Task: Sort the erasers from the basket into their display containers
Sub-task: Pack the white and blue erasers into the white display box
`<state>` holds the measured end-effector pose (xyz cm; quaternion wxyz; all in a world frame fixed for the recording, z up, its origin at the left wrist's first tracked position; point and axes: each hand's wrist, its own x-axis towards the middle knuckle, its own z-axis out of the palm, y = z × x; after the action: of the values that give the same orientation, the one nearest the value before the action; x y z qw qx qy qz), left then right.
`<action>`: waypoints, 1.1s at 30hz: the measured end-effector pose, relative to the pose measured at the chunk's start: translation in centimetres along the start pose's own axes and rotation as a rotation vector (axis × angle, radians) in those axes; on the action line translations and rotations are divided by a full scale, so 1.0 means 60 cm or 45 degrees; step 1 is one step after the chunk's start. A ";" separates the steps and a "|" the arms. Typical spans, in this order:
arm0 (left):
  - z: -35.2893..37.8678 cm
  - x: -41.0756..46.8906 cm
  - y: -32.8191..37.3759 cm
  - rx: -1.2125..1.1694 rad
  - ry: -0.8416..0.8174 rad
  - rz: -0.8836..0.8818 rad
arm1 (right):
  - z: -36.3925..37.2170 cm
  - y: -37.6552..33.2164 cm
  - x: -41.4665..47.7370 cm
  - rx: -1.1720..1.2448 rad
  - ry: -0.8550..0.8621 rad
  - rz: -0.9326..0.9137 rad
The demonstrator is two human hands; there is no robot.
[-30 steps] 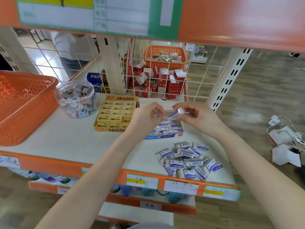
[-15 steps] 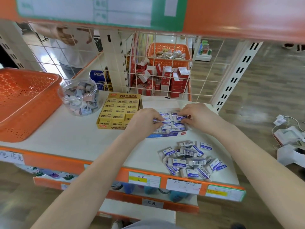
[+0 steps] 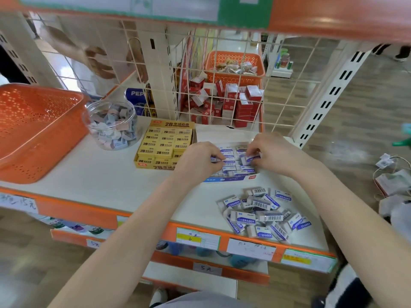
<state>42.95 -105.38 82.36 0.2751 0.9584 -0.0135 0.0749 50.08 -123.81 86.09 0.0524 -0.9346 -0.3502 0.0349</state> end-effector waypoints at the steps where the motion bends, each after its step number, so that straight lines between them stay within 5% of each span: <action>1: 0.001 0.000 0.000 -0.001 0.001 -0.002 | 0.002 -0.002 0.002 -0.029 -0.032 -0.007; 13: 0.001 -0.003 -0.004 -0.030 0.003 0.028 | 0.029 -0.001 -0.004 0.252 0.109 0.078; 22: -0.026 -0.020 -0.017 -0.158 -0.102 0.059 | 0.019 0.003 -0.020 0.217 0.145 -0.080; 33: -0.037 -0.023 -0.012 0.205 -0.198 -0.004 | 0.009 -0.025 -0.006 0.192 -0.260 -0.138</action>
<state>41.30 -103.62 83.66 0.1952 0.9804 -0.0272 0.0006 48.79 -122.88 85.73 0.0884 -0.8993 -0.4001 0.1530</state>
